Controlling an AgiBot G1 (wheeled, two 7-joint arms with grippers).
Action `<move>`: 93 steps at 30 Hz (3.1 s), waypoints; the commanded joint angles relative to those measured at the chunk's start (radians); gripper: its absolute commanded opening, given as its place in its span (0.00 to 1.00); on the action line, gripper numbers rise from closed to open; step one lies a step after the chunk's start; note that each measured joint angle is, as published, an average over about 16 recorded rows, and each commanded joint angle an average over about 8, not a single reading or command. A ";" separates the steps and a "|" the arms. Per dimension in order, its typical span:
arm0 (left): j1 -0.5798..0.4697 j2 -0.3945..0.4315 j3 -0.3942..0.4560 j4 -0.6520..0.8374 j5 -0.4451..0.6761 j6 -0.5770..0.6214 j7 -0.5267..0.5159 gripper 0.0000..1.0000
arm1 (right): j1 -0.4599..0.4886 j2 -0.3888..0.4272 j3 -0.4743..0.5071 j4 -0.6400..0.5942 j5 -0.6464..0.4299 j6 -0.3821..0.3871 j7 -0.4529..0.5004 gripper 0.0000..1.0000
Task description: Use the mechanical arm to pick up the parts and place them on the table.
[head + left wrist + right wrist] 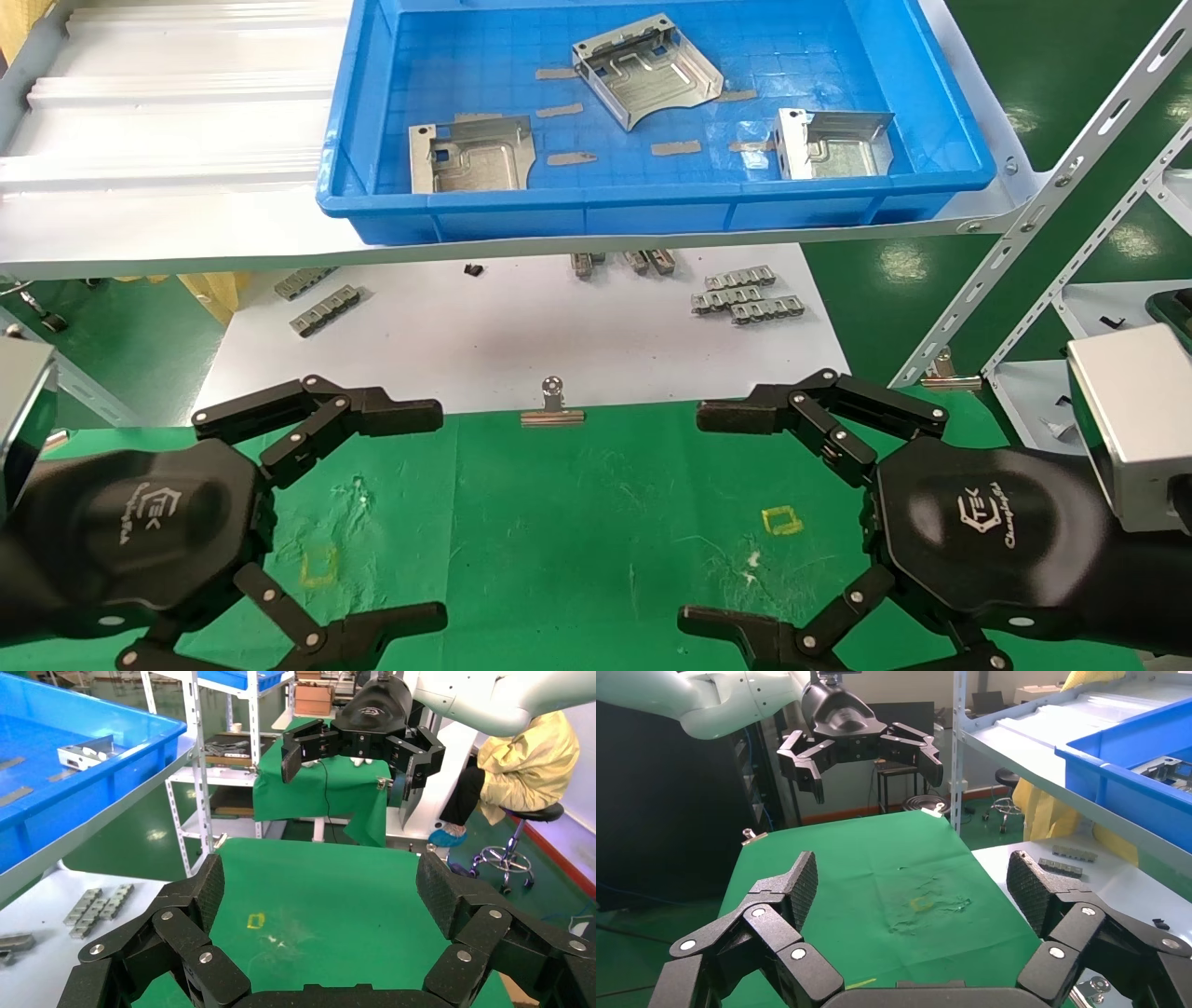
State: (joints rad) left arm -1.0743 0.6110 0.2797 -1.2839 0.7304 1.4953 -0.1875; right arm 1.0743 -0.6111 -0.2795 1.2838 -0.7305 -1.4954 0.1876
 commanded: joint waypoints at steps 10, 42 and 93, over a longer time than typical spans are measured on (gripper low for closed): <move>0.000 0.000 0.000 0.000 0.000 0.000 0.000 1.00 | 0.000 0.000 0.000 0.000 0.000 0.000 0.000 1.00; 0.000 0.000 0.000 0.000 0.000 0.000 0.000 0.00 | 0.000 0.000 0.000 0.000 0.000 0.000 0.000 1.00; -0.001 -0.001 0.003 0.001 -0.002 0.000 0.002 0.00 | 0.849 -0.709 -0.426 -0.758 -0.909 0.658 0.366 0.79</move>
State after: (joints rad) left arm -1.0754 0.6104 0.2824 -1.2828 0.7288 1.4948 -0.1859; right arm 1.9059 -1.3004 -0.7026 0.5525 -1.6209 -0.8385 0.5520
